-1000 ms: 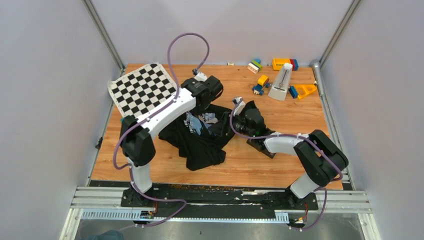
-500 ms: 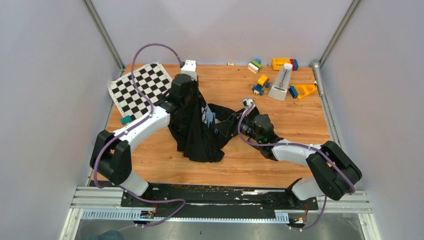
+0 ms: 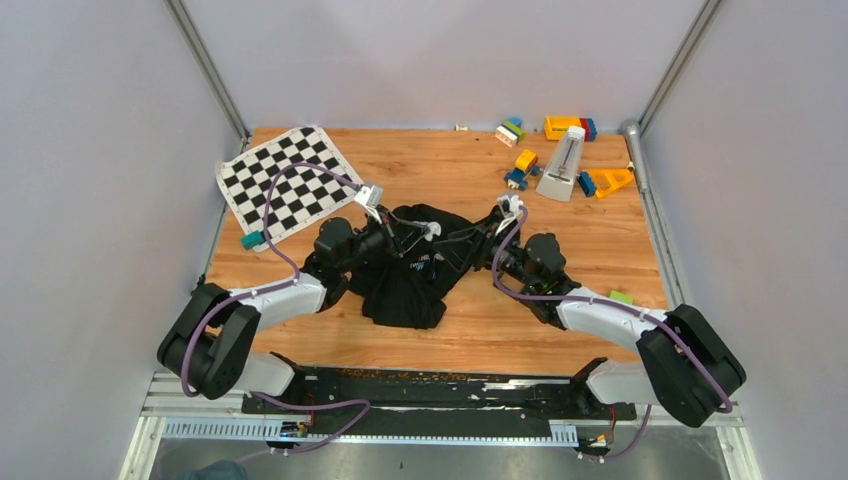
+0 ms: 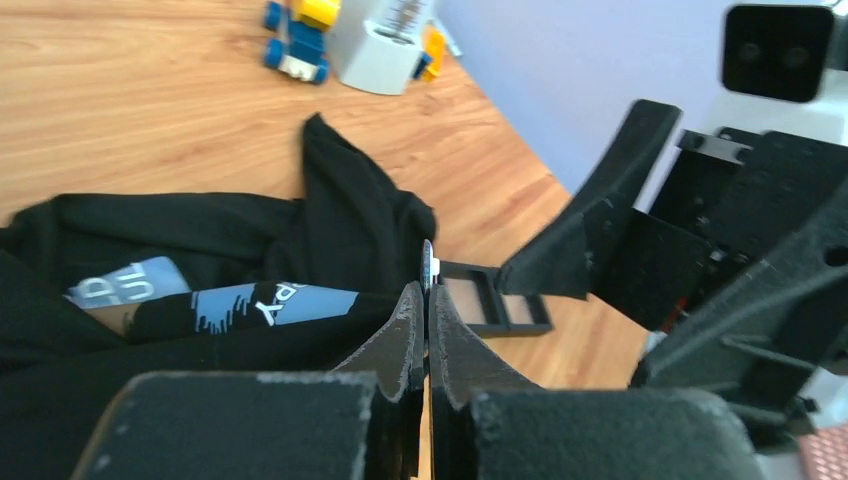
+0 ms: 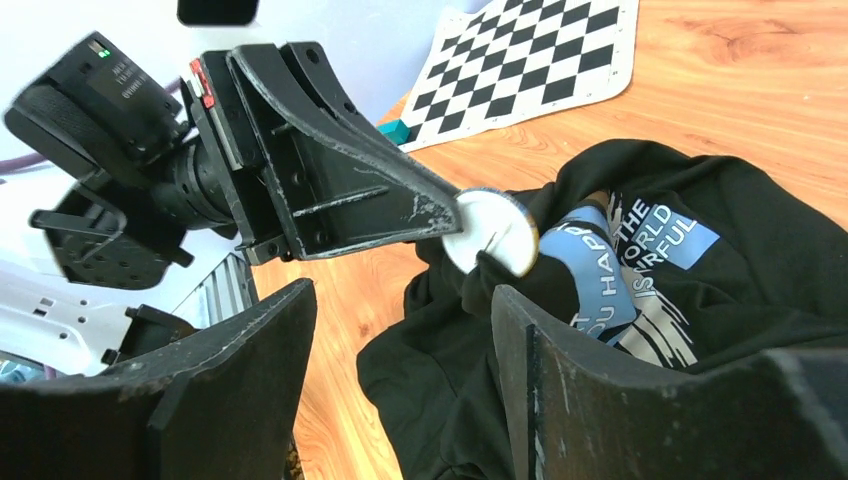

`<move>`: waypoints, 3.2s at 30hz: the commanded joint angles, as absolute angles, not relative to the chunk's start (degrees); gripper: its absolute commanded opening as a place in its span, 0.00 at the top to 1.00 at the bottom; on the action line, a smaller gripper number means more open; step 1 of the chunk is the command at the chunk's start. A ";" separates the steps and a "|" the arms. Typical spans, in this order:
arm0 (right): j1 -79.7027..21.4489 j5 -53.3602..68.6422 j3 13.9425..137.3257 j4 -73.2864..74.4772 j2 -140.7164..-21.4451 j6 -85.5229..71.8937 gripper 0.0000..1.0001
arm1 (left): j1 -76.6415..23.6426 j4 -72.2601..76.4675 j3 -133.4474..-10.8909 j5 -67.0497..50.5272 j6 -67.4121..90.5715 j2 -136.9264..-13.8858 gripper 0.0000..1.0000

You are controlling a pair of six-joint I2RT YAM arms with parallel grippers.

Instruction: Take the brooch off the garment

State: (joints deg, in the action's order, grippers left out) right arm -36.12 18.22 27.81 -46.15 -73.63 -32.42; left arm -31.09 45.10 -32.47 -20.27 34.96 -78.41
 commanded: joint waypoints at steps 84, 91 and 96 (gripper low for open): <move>-32.08 26.50 25.68 -63.28 -82.51 -44.21 0.80 | -31.07 88.75 -25.79 -35.34 51.28 -89.49 1.00; -32.12 27.71 26.66 -61.99 -82.89 -43.57 0.85 | -31.59 88.68 -26.82 -37.07 51.56 -90.42 1.00; -32.08 28.64 27.58 -60.44 -83.40 -42.94 0.83 | -32.54 88.70 -27.47 -37.57 51.10 -91.41 1.00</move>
State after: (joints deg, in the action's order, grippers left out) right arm -31.55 26.85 24.95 -62.54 -82.35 -44.71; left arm -30.52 84.58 -24.49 -33.65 50.65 -90.70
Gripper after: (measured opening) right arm 0.175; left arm 0.007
